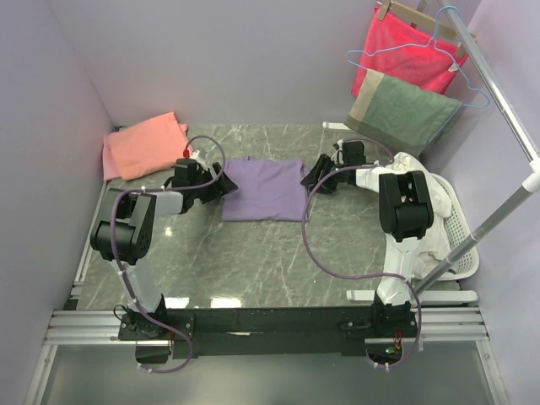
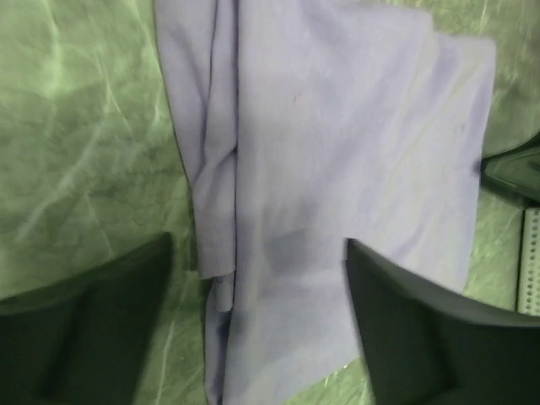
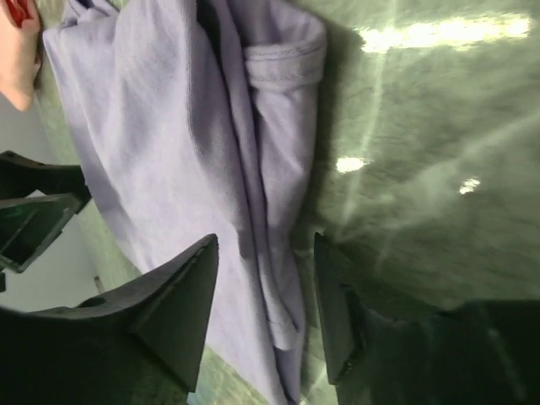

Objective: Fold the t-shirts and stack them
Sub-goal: Smooth out wrinkles on the folded tshirt, then put the neatly folded tshirt into the corner of the board with the left arm

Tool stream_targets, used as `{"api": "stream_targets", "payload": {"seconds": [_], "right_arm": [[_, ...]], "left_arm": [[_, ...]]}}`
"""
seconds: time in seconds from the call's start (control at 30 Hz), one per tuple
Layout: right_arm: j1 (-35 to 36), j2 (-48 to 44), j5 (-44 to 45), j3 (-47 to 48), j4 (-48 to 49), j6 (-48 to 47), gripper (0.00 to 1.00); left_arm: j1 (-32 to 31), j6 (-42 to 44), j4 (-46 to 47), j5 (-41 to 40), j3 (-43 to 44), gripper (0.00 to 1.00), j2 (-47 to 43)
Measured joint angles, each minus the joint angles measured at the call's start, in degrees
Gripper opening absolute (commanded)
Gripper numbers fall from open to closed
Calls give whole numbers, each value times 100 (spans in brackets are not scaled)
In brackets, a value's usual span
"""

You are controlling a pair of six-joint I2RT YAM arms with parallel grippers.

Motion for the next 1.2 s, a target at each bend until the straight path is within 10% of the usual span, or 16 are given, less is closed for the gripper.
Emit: {"api": "stream_targets", "payload": {"seconds": [0.8, 1.0, 1.2], "right_arm": [[-92, -645, 577, -199, -647, -584, 61], [-92, -647, 575, -214, -651, -581, 61], [-92, -680, 575, -463, -595, -581, 61]], "left_arm": [[-387, 122, 116, 374, 1209, 97, 962], [-708, 131, -116, 302, 1694, 4, 1412], [-776, 136, -785, 411, 2293, 1, 1687]]}}
